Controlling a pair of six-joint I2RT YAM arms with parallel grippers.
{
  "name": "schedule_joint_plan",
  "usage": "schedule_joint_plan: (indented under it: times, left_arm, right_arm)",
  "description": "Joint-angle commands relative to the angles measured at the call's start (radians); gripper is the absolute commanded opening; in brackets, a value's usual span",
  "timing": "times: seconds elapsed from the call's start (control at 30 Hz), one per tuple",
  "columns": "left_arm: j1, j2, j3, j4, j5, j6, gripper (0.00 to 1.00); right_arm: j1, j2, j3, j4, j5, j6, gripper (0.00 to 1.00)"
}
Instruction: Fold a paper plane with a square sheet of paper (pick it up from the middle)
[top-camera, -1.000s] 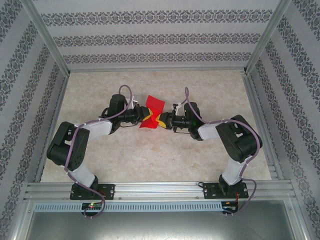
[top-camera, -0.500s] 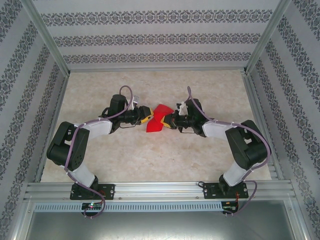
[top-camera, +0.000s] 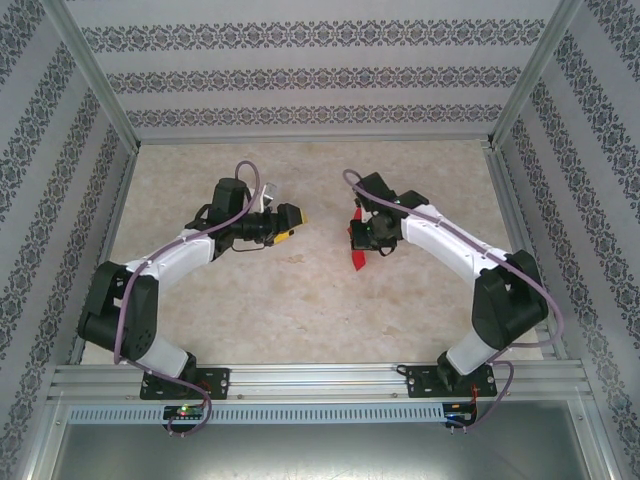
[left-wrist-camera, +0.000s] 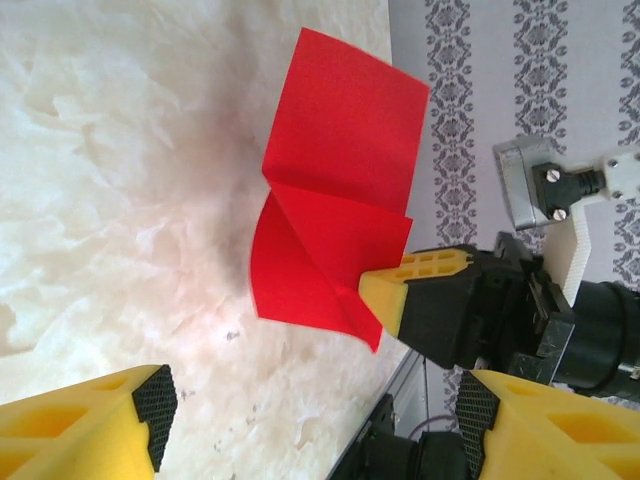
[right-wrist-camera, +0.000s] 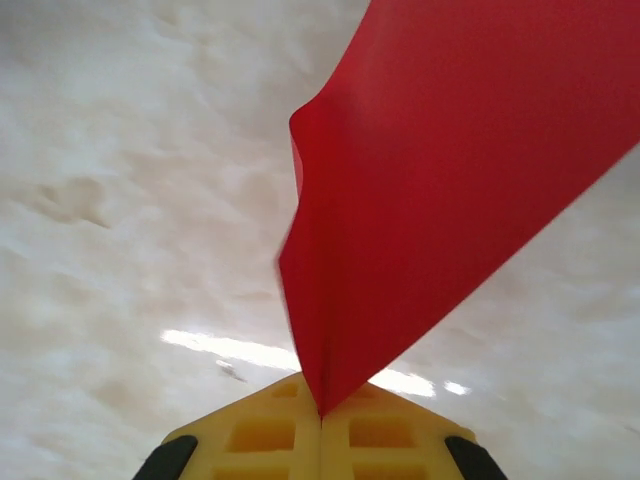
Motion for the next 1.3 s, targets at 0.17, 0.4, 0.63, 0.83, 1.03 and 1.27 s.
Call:
schedule_joint_plan:
  times: [0.17,0.4,0.63,0.83,1.03,1.27]
  left_arm:
    - [0.029,-0.171,-0.11,-0.165,0.013,0.065,0.81]
    - [0.039,-0.355,-0.259,-0.267,-0.003,0.07,0.82]
    - [0.046,-0.485,-0.368,-0.329,0.007,0.049,0.83]
    - [0.05,-0.564,-0.381,-0.401,0.0,0.055,0.83]
    - [0.051,-0.547,-0.373,-0.372,0.006,0.05,0.83]
    - [0.051,-0.451,-0.301,-0.335,0.002,0.07,0.82]
  right_arm:
    - [0.128,0.22,0.225,-0.377,0.36,-0.049,0.03]
    - [0.223,0.401,0.404,-0.433,0.333,-0.032,0.12]
    - [0.284,0.481,0.472,-0.36,0.189,-0.027,0.21]
    - [0.303,0.468,0.441,-0.21,0.026,-0.014,0.25]
    - [0.264,0.351,0.297,0.001,-0.151,0.019,0.36]
    - [0.168,0.194,0.104,0.171,-0.295,0.043,0.42]
